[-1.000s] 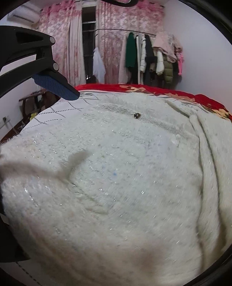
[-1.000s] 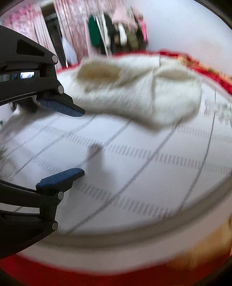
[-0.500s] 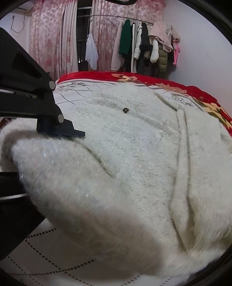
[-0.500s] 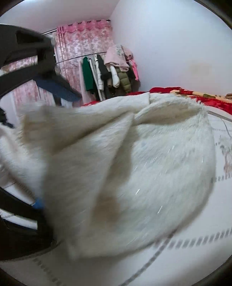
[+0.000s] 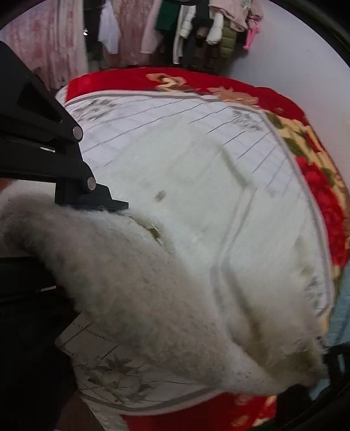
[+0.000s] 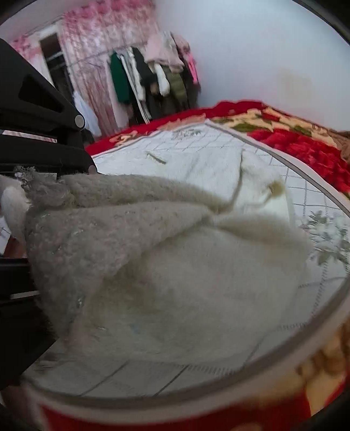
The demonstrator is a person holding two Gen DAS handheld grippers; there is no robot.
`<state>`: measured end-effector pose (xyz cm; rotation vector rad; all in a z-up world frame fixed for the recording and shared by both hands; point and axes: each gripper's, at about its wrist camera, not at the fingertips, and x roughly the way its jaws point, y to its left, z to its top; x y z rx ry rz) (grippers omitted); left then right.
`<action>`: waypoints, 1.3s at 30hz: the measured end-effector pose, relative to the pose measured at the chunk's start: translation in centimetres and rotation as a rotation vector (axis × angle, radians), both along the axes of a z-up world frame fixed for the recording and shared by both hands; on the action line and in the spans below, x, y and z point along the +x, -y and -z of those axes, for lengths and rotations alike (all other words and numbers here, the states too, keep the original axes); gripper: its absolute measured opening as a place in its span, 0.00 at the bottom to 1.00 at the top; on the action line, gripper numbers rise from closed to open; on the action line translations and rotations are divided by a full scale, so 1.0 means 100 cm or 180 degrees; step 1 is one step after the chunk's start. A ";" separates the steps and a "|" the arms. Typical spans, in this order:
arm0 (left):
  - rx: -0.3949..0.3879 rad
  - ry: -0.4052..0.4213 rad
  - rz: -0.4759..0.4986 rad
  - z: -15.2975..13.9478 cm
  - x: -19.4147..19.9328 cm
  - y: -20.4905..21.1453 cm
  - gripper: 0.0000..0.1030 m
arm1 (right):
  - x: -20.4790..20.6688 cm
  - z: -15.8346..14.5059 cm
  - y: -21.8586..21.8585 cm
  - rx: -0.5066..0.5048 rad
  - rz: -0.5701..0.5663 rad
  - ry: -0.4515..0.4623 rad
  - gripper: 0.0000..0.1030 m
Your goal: Fold large clothes
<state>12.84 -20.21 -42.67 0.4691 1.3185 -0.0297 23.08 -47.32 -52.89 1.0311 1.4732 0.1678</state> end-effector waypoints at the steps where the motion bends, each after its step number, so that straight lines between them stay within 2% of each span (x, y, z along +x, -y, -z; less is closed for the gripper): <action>1: -0.0070 0.0053 -0.0030 -0.007 0.012 -0.013 0.13 | 0.007 -0.010 -0.008 -0.0061 0.0002 -0.0054 0.21; 4: -0.0143 0.0179 -0.0118 -0.009 0.054 -0.049 0.15 | 0.038 -0.030 -0.040 -0.0311 -0.0108 -0.0035 0.23; 6: -0.0167 0.0245 -0.0127 0.001 0.085 -0.073 0.16 | 0.068 -0.034 -0.071 -0.0423 -0.0134 0.0011 0.24; 8: -0.0198 0.0257 -0.0162 0.013 0.107 -0.096 0.17 | 0.102 -0.032 -0.102 -0.0522 -0.0152 0.0071 0.25; 11: -0.0440 0.0167 -0.0357 0.037 0.137 -0.134 0.23 | 0.143 -0.014 -0.129 -0.0559 -0.0118 0.0051 0.26; 13: -0.0624 0.0125 -0.0552 0.053 0.159 -0.159 0.41 | 0.170 0.011 -0.145 -0.0588 -0.0136 -0.0019 0.32; 14: -0.0672 0.0164 -0.0640 0.059 0.170 -0.171 0.65 | 0.182 0.023 -0.151 -0.0570 -0.0157 -0.0049 0.35; 15: -0.0696 0.0190 -0.0677 0.061 0.176 -0.177 0.83 | 0.187 0.035 -0.152 -0.0538 -0.0175 -0.0064 0.37; 16: -0.0721 0.0249 -0.0752 0.063 0.185 -0.187 0.86 | 0.194 0.046 -0.155 -0.0450 -0.0195 -0.0062 0.44; 17: -0.0704 0.0291 -0.0819 0.063 0.187 -0.193 0.86 | 0.199 0.056 -0.157 -0.0339 -0.0216 -0.0039 0.53; 20: -0.0801 0.0388 -0.1058 0.054 0.198 -0.210 0.87 | 0.199 0.052 -0.154 -0.0072 -0.0046 0.0190 0.54; 22: -0.0830 0.0414 -0.1187 0.047 0.197 -0.216 0.87 | 0.189 0.031 -0.145 0.0100 0.0109 0.0472 0.54; 23: -0.0849 0.0408 -0.1232 0.044 0.194 -0.216 0.87 | 0.182 0.022 -0.140 0.0072 0.0178 0.0568 0.54; 25: -0.0711 0.0402 -0.1284 0.043 0.191 -0.211 0.87 | 0.171 0.007 -0.130 -0.0163 0.0215 0.0655 0.54; 27: -0.0522 0.0347 -0.1254 0.053 0.189 -0.206 0.87 | 0.167 0.008 -0.125 -0.0337 0.0156 0.0629 0.54; 29: -0.0310 0.0292 -0.1229 0.064 0.186 -0.202 0.87 | 0.175 0.022 -0.126 -0.0372 0.0056 0.0512 0.54; 31: -0.0161 0.0159 -0.1308 0.075 0.181 -0.206 0.87 | 0.194 0.040 -0.132 -0.0542 -0.0040 0.0476 0.54; 33: -0.0090 0.0133 -0.1470 0.080 0.174 -0.215 0.87 | 0.223 0.060 -0.146 -0.0827 -0.0283 0.0517 0.54; 36: 0.0080 0.0020 -0.1607 0.100 0.162 -0.225 0.87 | 0.255 0.109 -0.166 -0.1165 -0.0668 0.0239 0.54; 37: 0.0264 -0.0085 -0.1665 0.114 0.155 -0.231 0.87 | 0.260 0.113 -0.168 -0.1210 -0.0687 0.0212 0.54; 39: 0.0320 -0.0230 -0.1774 0.127 0.143 -0.242 0.87 | 0.263 0.099 -0.171 -0.1275 -0.0781 0.0216 0.55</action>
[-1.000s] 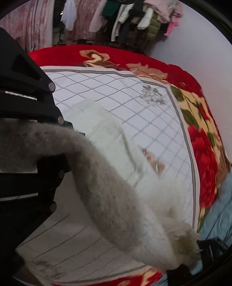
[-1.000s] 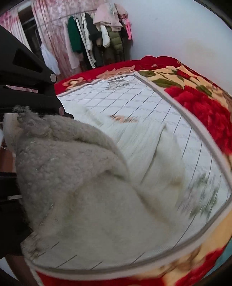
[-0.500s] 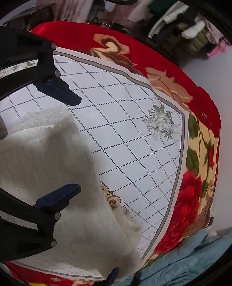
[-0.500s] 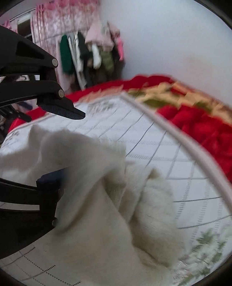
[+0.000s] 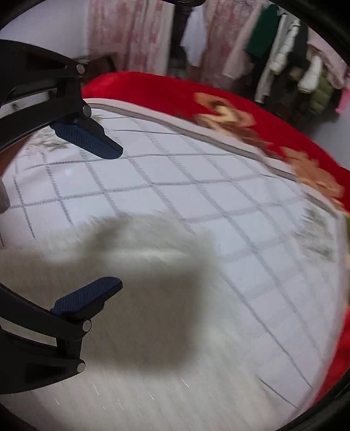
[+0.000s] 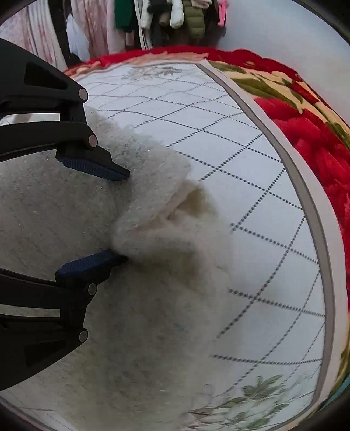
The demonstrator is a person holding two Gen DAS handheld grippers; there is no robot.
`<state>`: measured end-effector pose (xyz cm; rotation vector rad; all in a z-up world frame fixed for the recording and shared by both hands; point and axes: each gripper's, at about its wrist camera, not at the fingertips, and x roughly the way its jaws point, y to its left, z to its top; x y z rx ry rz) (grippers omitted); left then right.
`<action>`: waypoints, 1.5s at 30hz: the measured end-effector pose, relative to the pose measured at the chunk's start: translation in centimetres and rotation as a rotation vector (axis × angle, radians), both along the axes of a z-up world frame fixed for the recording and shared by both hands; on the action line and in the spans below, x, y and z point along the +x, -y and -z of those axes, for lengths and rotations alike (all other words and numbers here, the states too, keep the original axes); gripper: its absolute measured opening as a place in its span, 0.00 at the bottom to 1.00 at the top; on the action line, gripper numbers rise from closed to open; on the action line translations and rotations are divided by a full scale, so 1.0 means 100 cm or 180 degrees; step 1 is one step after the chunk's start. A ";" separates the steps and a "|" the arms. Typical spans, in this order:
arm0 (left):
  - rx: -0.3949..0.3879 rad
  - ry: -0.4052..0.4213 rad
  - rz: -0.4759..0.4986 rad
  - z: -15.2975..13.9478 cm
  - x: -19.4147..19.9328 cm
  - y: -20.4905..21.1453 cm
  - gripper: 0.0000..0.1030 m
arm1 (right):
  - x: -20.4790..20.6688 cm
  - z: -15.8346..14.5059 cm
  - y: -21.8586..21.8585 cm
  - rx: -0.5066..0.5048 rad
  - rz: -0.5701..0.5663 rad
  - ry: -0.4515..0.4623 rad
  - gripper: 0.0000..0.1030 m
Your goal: Fold large clothes
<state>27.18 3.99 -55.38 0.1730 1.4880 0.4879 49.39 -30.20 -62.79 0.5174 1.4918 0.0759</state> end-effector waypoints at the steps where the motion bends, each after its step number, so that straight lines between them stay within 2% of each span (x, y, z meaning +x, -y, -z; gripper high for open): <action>1: -0.0020 -0.0057 -0.0094 0.004 -0.008 -0.007 0.87 | -0.002 -0.011 0.000 -0.0018 -0.0043 0.0033 0.55; 4: -0.0067 -0.0120 -0.0336 0.004 -0.029 -0.024 0.87 | -0.030 -0.058 0.002 0.0098 -0.0072 0.0260 0.55; 7: -0.0136 -0.0042 -0.0612 -0.009 -0.041 -0.039 0.87 | -0.059 -0.074 -0.015 0.0405 -0.0266 0.0258 0.55; 10: -0.0201 0.0195 -0.0801 -0.036 -0.044 -0.048 0.87 | -0.071 -0.058 -0.047 0.0487 -0.0647 0.0127 0.55; 14: -0.0282 0.0398 -0.0746 -0.051 -0.027 -0.039 0.87 | -0.058 0.002 -0.078 0.0105 -0.0789 -0.0041 0.57; 15: -0.0365 0.0432 -0.0761 -0.050 -0.022 -0.040 0.87 | -0.053 0.001 -0.082 0.0067 -0.0772 -0.0031 0.59; 17: -0.0797 0.0541 -0.0902 -0.045 -0.017 -0.045 0.87 | -0.051 -0.013 -0.090 0.0043 -0.0837 -0.0063 0.74; 20: -0.1389 0.0624 -0.1132 -0.027 -0.007 -0.054 0.87 | -0.061 -0.036 -0.085 0.0076 -0.0888 0.0006 0.75; 22: -0.1556 0.0632 -0.1083 -0.012 0.008 -0.051 0.87 | -0.077 -0.051 -0.071 0.0265 -0.0773 0.0017 0.75; 25: -0.1728 0.0563 -0.0871 0.016 0.039 -0.037 0.85 | -0.104 -0.049 -0.043 0.0386 -0.0475 -0.0081 0.75; 26: -0.1669 0.0532 -0.0773 0.025 0.048 -0.031 0.71 | -0.114 -0.048 -0.033 0.0431 -0.0341 -0.0119 0.75; 27: -0.1606 0.0520 -0.0670 0.029 0.055 -0.028 0.42 | -0.120 -0.047 -0.028 0.0465 -0.0252 -0.0150 0.75; 28: -0.1486 0.0493 -0.0607 0.029 0.056 -0.024 0.29 | -0.131 -0.044 -0.016 0.0501 -0.0114 -0.0199 0.75; 29: -0.1480 0.0556 -0.0562 0.024 0.056 -0.023 0.11 | -0.137 -0.041 -0.010 0.0510 -0.0015 -0.0228 0.75; 30: -0.1514 0.0679 -0.0538 0.014 0.052 -0.024 0.04 | -0.145 -0.039 -0.001 0.0512 0.0092 -0.0258 0.75; 32: -0.1508 0.0981 -0.0586 -0.020 0.038 -0.030 0.03 | -0.159 -0.037 0.018 0.0535 0.0290 -0.0284 0.75; 34: -0.1501 0.1152 -0.0692 -0.044 0.024 -0.037 0.03 | -0.165 -0.035 0.029 0.0494 0.0379 -0.0291 0.75; 36: -0.1481 0.1187 -0.0789 -0.049 0.014 -0.042 0.03 | -0.166 -0.033 0.033 0.0423 0.0385 -0.0297 0.75; 41: -0.1328 0.0823 -0.0933 0.005 -0.005 -0.055 0.04 | -0.156 -0.045 0.039 0.0270 0.0282 -0.0253 0.75; 45: -0.1335 0.0815 -0.1016 0.011 -0.010 -0.063 0.04 | -0.131 -0.069 0.033 0.0238 0.0121 -0.0020 0.75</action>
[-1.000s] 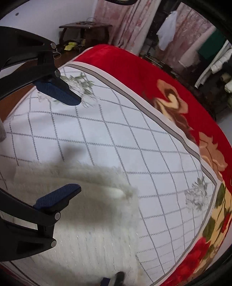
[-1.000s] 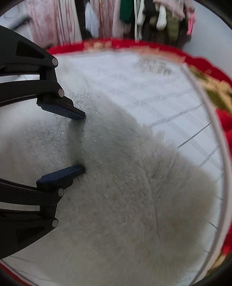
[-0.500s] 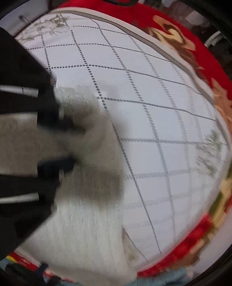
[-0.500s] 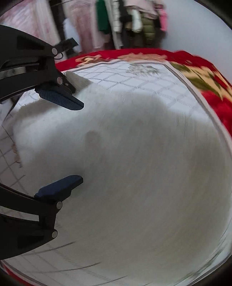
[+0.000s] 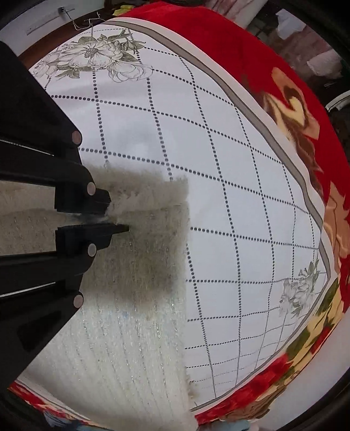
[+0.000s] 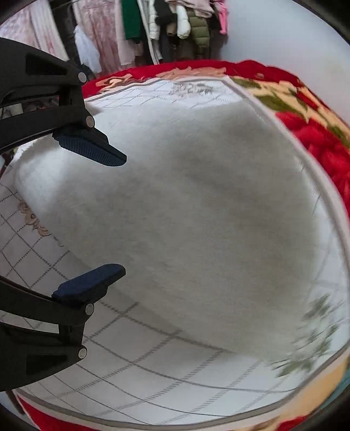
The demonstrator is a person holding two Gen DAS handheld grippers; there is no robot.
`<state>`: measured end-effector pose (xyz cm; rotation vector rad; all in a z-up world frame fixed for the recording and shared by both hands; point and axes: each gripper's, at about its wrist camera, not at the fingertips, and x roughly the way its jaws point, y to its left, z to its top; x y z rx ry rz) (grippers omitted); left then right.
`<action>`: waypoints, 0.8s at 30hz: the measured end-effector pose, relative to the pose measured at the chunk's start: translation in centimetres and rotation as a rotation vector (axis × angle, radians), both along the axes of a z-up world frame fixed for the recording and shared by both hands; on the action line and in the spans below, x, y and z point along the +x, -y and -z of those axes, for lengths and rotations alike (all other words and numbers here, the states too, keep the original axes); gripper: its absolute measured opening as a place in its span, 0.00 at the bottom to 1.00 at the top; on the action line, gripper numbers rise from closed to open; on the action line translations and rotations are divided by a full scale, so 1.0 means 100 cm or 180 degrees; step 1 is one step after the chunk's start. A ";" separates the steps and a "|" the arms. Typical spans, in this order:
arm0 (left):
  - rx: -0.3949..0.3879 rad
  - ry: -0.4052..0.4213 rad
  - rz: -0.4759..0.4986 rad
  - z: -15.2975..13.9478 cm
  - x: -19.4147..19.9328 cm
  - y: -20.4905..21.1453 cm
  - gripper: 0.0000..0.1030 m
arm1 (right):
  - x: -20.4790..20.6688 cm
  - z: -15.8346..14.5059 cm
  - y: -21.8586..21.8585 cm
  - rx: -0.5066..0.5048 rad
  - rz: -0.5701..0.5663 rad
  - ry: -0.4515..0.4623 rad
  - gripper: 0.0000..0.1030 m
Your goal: Fold large clothes
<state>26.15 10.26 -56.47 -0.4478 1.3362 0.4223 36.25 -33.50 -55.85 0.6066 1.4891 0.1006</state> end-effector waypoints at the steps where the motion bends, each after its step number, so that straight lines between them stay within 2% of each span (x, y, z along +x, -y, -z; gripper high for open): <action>1: -0.0005 0.0010 0.0004 -0.002 -0.002 0.001 0.04 | 0.011 -0.004 -0.002 -0.0009 -0.0040 0.0073 0.75; 4: -0.0051 0.0045 -0.0025 -0.011 -0.009 0.004 0.03 | 0.050 -0.013 -0.010 -0.0101 -0.0126 0.0266 0.75; 6: -0.0097 0.0207 -0.0139 -0.034 -0.024 -0.002 0.03 | 0.074 -0.021 -0.017 -0.0140 -0.0178 0.0375 0.75; 7: -0.0076 0.0267 -0.0166 -0.043 -0.027 -0.004 0.03 | 0.085 -0.023 -0.023 -0.0093 -0.0254 0.0399 0.75; 9: -0.0088 0.0220 -0.0185 -0.040 -0.031 -0.008 0.04 | 0.109 -0.023 -0.043 -0.0118 -0.0463 0.0333 0.73; 10: -0.0078 0.0166 -0.0168 -0.033 -0.032 -0.008 0.04 | 0.118 -0.017 -0.054 -0.0113 -0.0579 0.0236 0.68; 11: -0.0107 0.0097 -0.0129 -0.025 -0.033 -0.007 0.04 | 0.126 -0.007 -0.063 -0.0139 -0.0615 0.0118 0.49; 12: -0.0141 0.0024 -0.0085 -0.017 -0.029 -0.005 0.09 | 0.135 0.011 -0.070 -0.0144 -0.0582 -0.0045 0.40; 14: -0.0173 -0.0093 0.0031 -0.007 -0.027 0.000 0.11 | 0.147 0.050 -0.082 -0.0277 -0.0635 -0.0309 0.36; 16: -0.0129 -0.0094 0.0189 -0.011 -0.024 0.004 0.12 | 0.151 0.073 -0.089 -0.0410 -0.0716 -0.0372 0.36; 17: -0.0097 -0.0071 0.0204 -0.015 -0.023 0.004 0.16 | 0.153 0.074 -0.093 -0.0475 -0.0785 -0.0319 0.36; 19: -0.0006 -0.0011 0.0227 -0.028 -0.023 0.005 0.29 | 0.152 0.061 -0.092 -0.0471 -0.0815 -0.0265 0.37; 20: 0.0079 0.0025 0.0236 -0.038 -0.023 0.006 0.52 | 0.150 0.053 -0.088 -0.0424 -0.0803 -0.0215 0.38; 21: 0.0127 0.0054 0.0249 -0.044 -0.022 0.005 0.85 | 0.145 0.040 -0.080 -0.0325 -0.0754 -0.0120 0.39; 22: 0.0197 0.0117 0.0271 -0.054 -0.022 0.007 0.95 | 0.138 0.027 -0.069 -0.0216 -0.0689 -0.0044 0.42; 24: 0.0388 0.0235 0.0331 -0.077 -0.019 0.013 0.97 | 0.123 0.006 -0.045 -0.0110 -0.0564 0.0060 0.48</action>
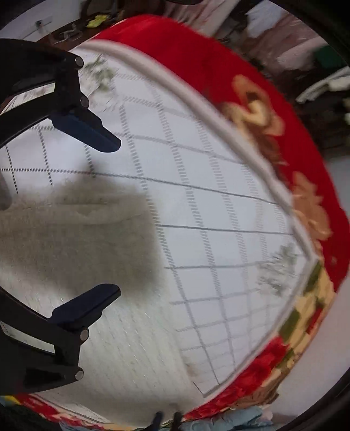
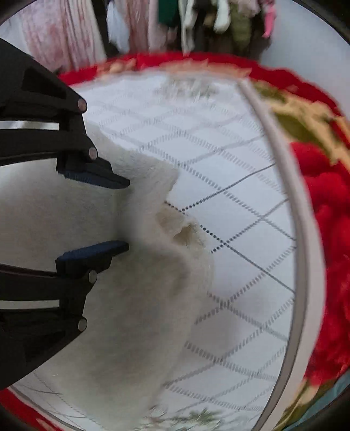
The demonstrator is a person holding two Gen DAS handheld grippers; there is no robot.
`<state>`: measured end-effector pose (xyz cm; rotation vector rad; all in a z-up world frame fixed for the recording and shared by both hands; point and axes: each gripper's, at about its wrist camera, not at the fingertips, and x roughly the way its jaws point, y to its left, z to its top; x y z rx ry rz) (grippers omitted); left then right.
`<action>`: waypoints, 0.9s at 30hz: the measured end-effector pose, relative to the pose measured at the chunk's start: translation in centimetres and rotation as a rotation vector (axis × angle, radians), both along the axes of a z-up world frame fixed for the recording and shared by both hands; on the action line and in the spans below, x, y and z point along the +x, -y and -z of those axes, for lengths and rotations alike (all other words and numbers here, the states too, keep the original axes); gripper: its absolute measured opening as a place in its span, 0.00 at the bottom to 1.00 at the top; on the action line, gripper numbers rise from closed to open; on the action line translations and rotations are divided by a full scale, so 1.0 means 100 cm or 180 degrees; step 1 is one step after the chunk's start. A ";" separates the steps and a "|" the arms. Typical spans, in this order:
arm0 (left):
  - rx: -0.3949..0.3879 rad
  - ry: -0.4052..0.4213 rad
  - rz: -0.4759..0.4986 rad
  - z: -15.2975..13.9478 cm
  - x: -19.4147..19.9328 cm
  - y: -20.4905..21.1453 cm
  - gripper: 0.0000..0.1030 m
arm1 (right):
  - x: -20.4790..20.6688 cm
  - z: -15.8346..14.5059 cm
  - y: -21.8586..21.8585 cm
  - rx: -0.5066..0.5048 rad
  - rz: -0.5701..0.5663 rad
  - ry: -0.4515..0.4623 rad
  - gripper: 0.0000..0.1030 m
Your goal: Fold large clothes
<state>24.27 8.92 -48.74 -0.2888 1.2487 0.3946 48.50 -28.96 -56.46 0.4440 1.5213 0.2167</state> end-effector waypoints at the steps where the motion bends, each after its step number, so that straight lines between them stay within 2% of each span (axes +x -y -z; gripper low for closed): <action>1: 0.0101 0.0063 0.0024 -0.011 0.003 0.005 0.97 | -0.010 -0.011 0.014 -0.0002 0.0080 0.0060 0.49; 4: 0.0240 0.0195 0.0189 -0.032 0.026 0.024 0.98 | -0.041 -0.027 0.057 -0.0039 0.0311 0.0101 0.49; 5: 0.0228 0.0226 0.0279 -0.035 0.037 0.029 0.98 | -0.050 -0.028 0.072 -0.0070 0.0389 0.0121 0.56; 6: 0.0209 0.0254 0.0356 -0.034 0.050 0.041 0.98 | -0.061 -0.027 0.089 -0.0108 0.0473 0.0162 0.65; 7: 0.0164 0.0291 0.0421 -0.034 0.060 0.052 0.98 | -0.071 -0.023 0.108 -0.0167 0.0581 0.0204 0.90; 8: 0.0090 0.0299 0.0488 -0.031 0.069 0.064 0.98 | -0.078 -0.017 0.122 -0.0217 0.0688 0.0211 1.00; 9: 0.0025 0.0297 0.0539 -0.029 0.079 0.075 0.98 | -0.086 -0.006 0.138 -0.0207 0.0836 0.0178 1.00; 12: -0.0172 0.0237 0.0757 -0.007 0.118 0.123 0.98 | -0.100 0.040 0.171 0.0164 0.1189 -0.0018 1.00; 14: -0.0149 0.0134 0.0942 0.013 0.136 0.154 0.98 | -0.099 0.076 0.181 0.0611 0.1337 -0.0110 1.00; 15: -0.0150 0.0075 0.1050 0.022 0.143 0.170 0.98 | -0.098 0.090 0.182 0.0813 0.1405 -0.0140 0.98; 16: -0.0164 0.0016 0.1128 0.031 0.150 0.180 0.98 | -0.097 0.100 0.182 0.1015 0.1474 -0.0049 0.86; 18: -0.0103 -0.0151 0.1243 0.049 0.158 0.200 0.98 | -0.098 0.106 0.176 0.1163 0.1600 0.0136 0.34; 19: -0.0120 -0.0195 0.1278 0.056 0.160 0.206 0.98 | -0.102 0.108 0.176 0.1341 0.1713 0.0099 0.11; 21: -0.0095 -0.0209 0.1297 0.056 0.161 0.210 0.98 | -0.120 0.094 0.181 0.1341 0.1908 0.0221 0.07; 23: -0.0232 -0.0233 0.1344 0.051 0.156 0.213 0.98 | -0.159 0.070 0.191 0.1316 0.2160 0.0328 0.06; 25: -0.0329 -0.0273 0.1408 0.049 0.148 0.220 0.98 | -0.200 0.055 0.199 0.1228 0.2347 0.0317 0.06; 27: -0.0359 -0.0333 0.1506 0.055 0.138 0.229 1.00 | -0.230 0.050 0.204 0.1149 0.2313 0.0344 0.07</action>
